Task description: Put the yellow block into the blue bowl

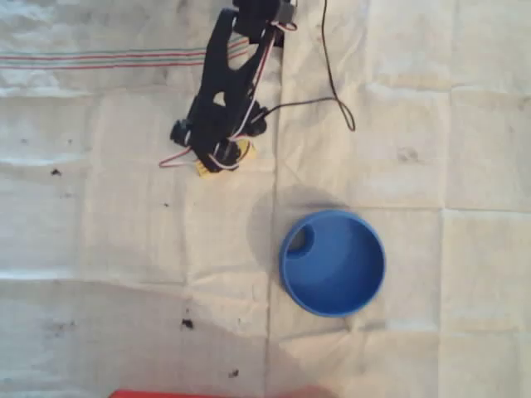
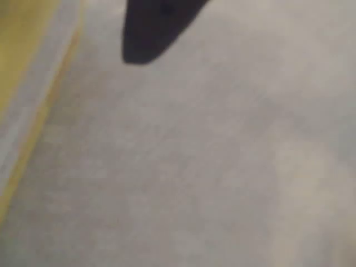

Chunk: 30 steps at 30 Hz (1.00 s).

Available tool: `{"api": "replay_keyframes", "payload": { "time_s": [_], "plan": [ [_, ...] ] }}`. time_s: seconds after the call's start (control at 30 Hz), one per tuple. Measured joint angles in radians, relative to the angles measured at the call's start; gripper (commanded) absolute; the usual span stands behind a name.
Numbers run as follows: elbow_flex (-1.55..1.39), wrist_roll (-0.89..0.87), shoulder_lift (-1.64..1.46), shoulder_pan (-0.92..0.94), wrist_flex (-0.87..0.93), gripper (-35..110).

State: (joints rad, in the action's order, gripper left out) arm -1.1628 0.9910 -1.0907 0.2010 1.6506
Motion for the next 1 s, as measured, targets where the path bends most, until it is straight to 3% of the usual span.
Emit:
{"api": "replay_keyframes", "payload": {
  "time_s": [0.37, 0.6, 1.0],
  "plan": [
    [0.002, 0.0, 0.067, 0.006, -0.081, 21],
    [0.0, 0.0, 0.091, 0.005, -0.124, -2],
    [0.0, 0.0, 0.032, 0.005, -0.127, 0]
  ]
}}
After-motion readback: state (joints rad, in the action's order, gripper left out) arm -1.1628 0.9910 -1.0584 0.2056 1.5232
